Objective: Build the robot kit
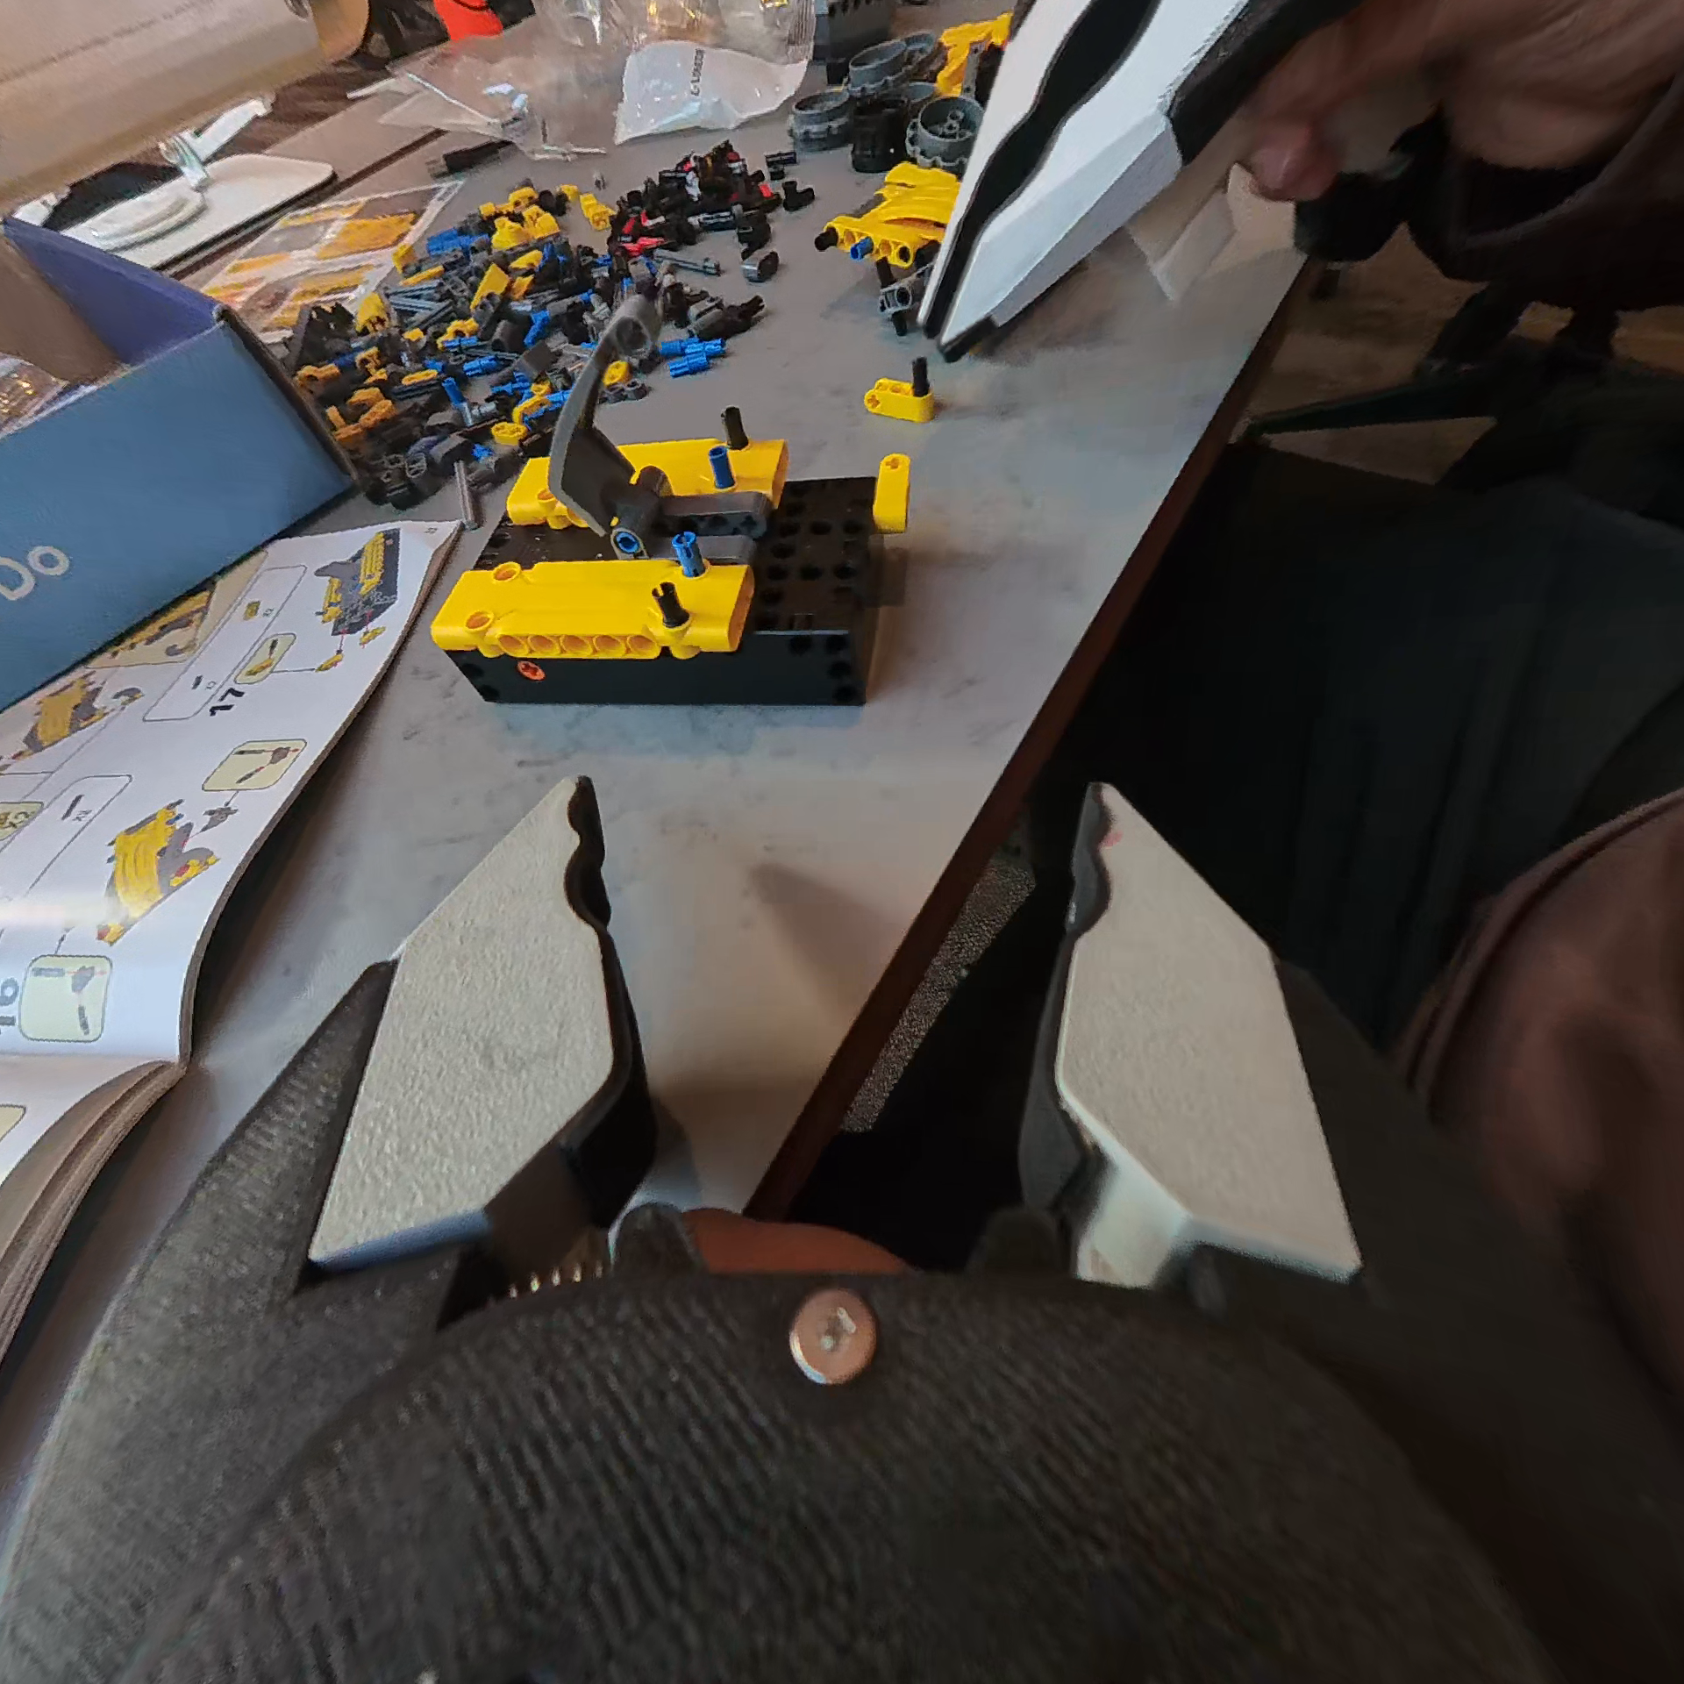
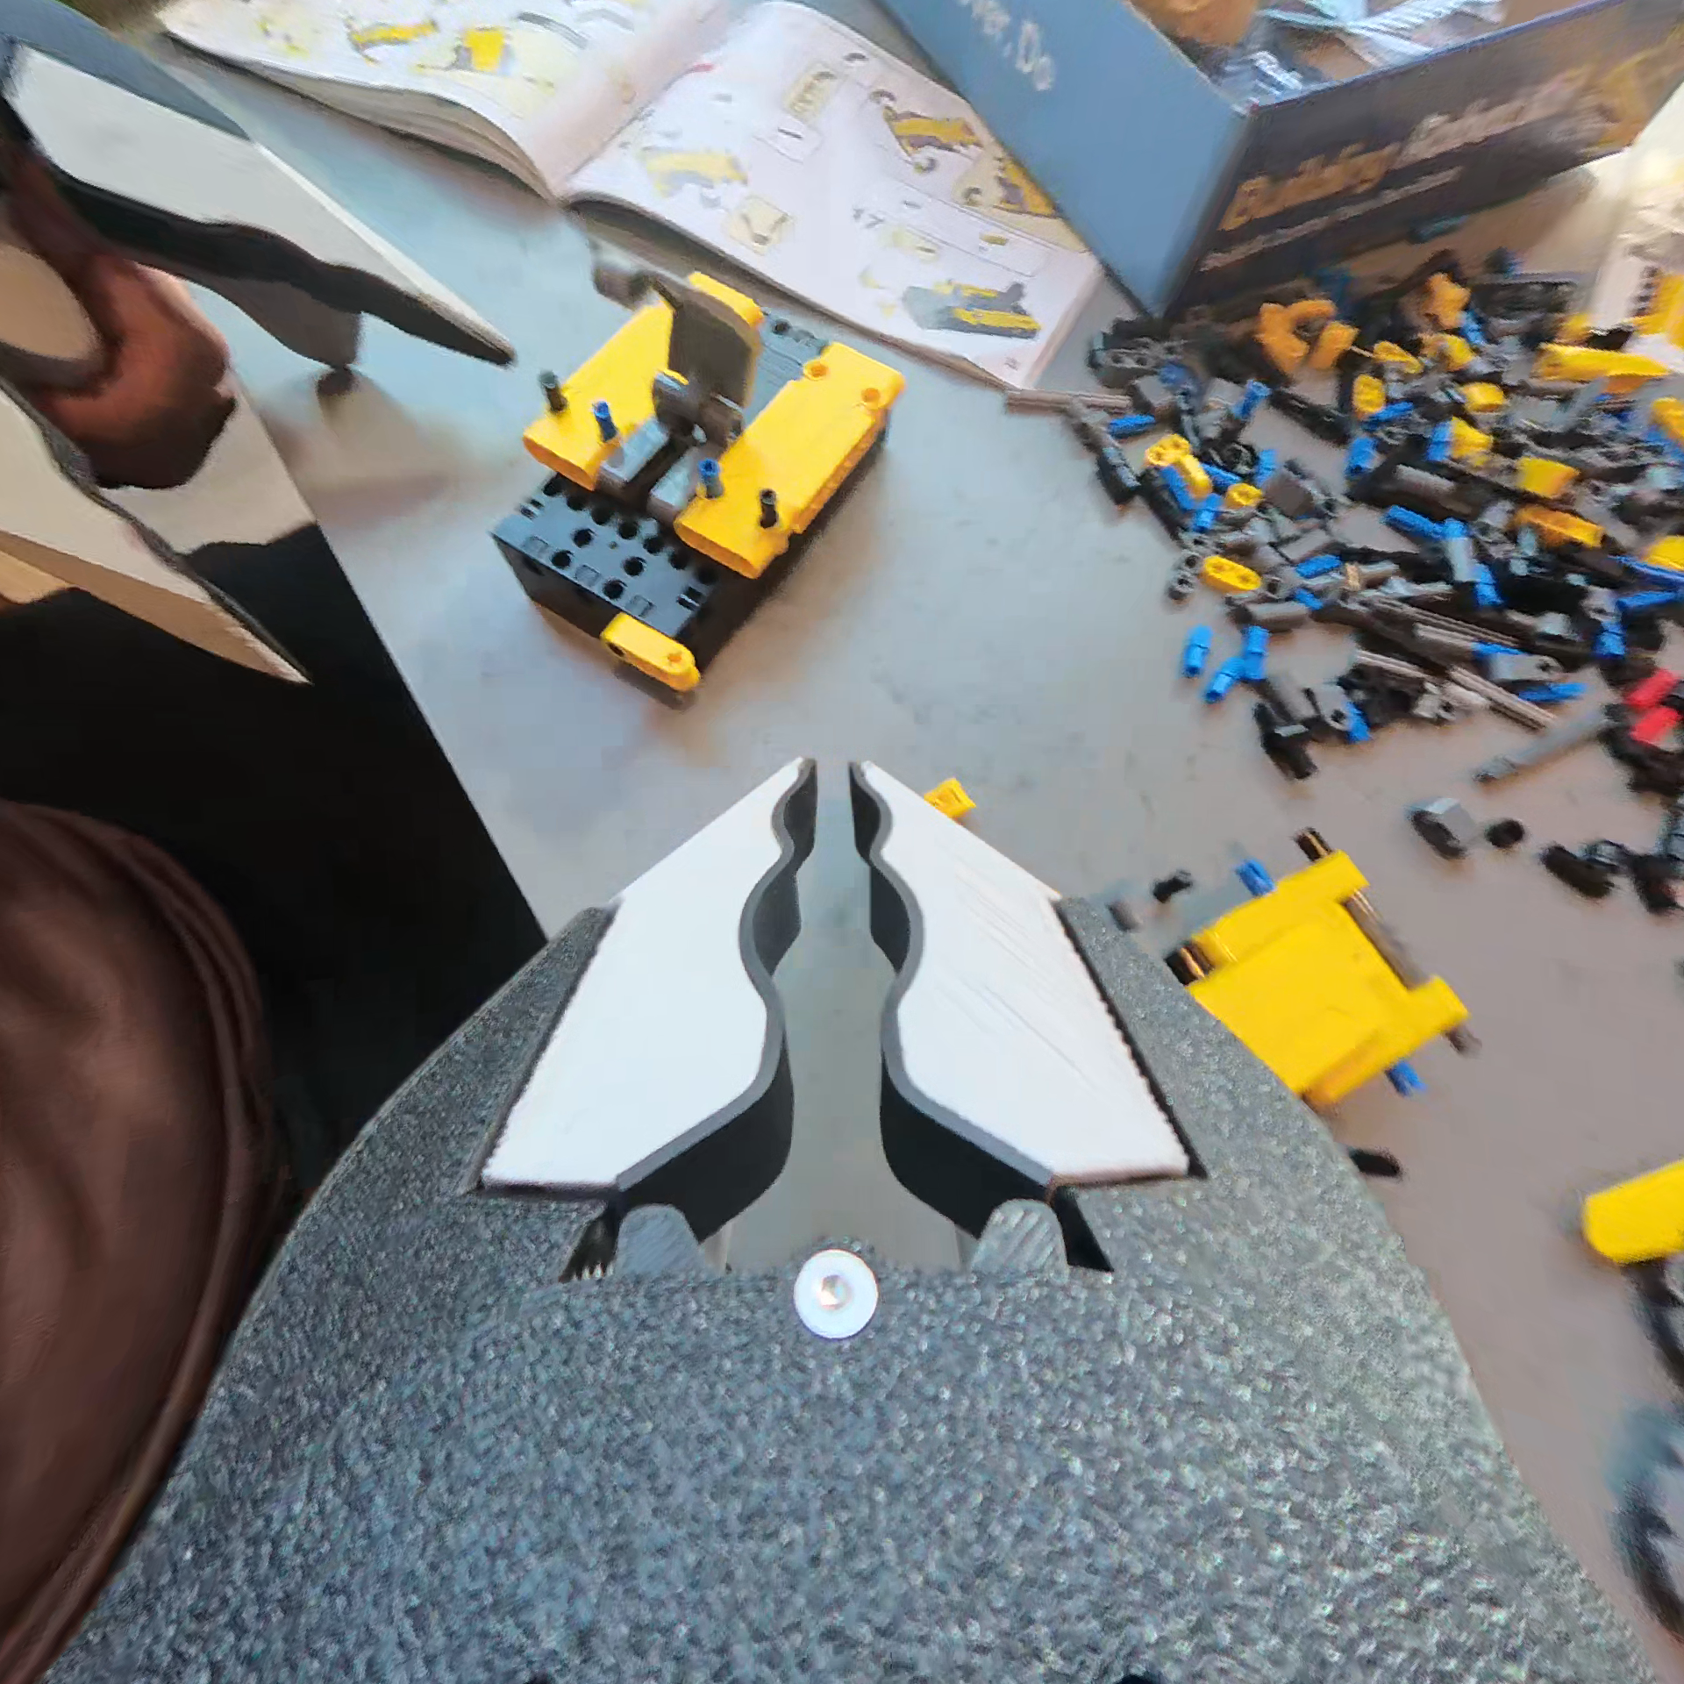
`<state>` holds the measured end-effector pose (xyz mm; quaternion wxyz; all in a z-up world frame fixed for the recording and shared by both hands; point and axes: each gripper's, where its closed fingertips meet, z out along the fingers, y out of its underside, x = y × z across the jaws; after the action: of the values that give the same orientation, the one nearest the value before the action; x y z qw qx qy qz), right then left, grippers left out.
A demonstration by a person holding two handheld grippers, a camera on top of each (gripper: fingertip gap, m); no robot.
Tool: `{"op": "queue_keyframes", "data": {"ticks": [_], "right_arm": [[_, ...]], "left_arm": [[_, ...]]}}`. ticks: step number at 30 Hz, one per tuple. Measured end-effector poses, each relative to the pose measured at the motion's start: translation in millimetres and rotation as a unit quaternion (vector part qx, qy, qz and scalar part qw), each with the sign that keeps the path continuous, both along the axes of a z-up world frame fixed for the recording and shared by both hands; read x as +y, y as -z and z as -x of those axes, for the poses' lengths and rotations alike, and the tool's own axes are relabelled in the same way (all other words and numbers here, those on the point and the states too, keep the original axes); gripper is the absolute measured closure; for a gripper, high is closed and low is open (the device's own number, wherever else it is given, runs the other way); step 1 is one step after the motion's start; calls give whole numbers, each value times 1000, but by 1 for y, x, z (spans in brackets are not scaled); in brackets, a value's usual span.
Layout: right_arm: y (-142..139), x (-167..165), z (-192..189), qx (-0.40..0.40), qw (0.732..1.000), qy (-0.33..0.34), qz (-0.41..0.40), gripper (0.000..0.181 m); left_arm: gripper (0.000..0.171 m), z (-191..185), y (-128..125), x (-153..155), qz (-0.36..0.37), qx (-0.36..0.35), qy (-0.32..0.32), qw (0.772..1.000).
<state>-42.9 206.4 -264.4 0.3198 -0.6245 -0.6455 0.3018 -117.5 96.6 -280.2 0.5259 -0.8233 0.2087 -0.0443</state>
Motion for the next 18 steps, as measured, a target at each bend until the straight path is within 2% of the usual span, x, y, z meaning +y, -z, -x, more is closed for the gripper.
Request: {"op": "queue_keyframes", "data": {"ticks": [4,9,12,18], "right_arm": [[14,15,-15,-32,999,17,-33,169],[15,17,-21,-43,998,14,-38,166],[17,13,-17,-45,999,15,-18,163],[22,14,-2,-54,998,37,-21,154]], "left_arm": [[69,-2,0,2,-6,3,-1,1000],[70,-1,-1,2,-14,-2,-1,1000],[75,0,-3,3,-20,-4,-4,1000],[71,-1,-2,4,-18,-7,-3,1000]]}}
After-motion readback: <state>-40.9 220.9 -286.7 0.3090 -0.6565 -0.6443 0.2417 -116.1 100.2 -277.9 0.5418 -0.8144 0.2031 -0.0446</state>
